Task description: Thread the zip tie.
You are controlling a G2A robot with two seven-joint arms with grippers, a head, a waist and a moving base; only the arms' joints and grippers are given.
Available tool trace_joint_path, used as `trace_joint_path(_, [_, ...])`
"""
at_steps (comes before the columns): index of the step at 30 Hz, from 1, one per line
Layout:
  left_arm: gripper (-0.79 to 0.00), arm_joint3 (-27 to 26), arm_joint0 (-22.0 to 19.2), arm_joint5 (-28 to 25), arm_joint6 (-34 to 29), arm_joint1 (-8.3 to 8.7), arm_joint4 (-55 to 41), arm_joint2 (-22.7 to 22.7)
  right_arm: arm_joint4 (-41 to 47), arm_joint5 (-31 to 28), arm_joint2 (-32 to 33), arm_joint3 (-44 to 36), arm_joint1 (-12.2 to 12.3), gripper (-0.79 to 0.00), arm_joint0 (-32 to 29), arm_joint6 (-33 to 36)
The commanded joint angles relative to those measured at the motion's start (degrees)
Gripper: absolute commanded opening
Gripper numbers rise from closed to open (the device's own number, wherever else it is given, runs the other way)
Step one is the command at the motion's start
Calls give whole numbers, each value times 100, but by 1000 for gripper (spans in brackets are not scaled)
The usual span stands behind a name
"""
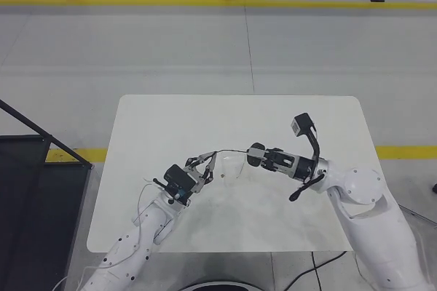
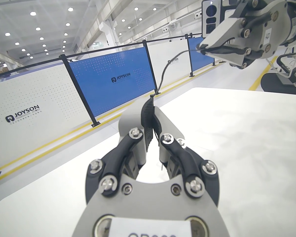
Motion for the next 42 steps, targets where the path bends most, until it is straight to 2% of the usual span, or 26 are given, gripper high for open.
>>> trace_joint_path(1, [-785,-4,8,12,21,-7,-38,-13,-58,105,-37,5,-2,-785,45,2])
trace_joint_path(34, [-785,-2,32,87,158,-109,-211,-127,-1013,1090,-523,16,-6,-785,466,68])
trace_joint_path(42, [-785,7,32,80,153,-126,-126,-127,-999,1100,-558,16,-15,-785,501,24])
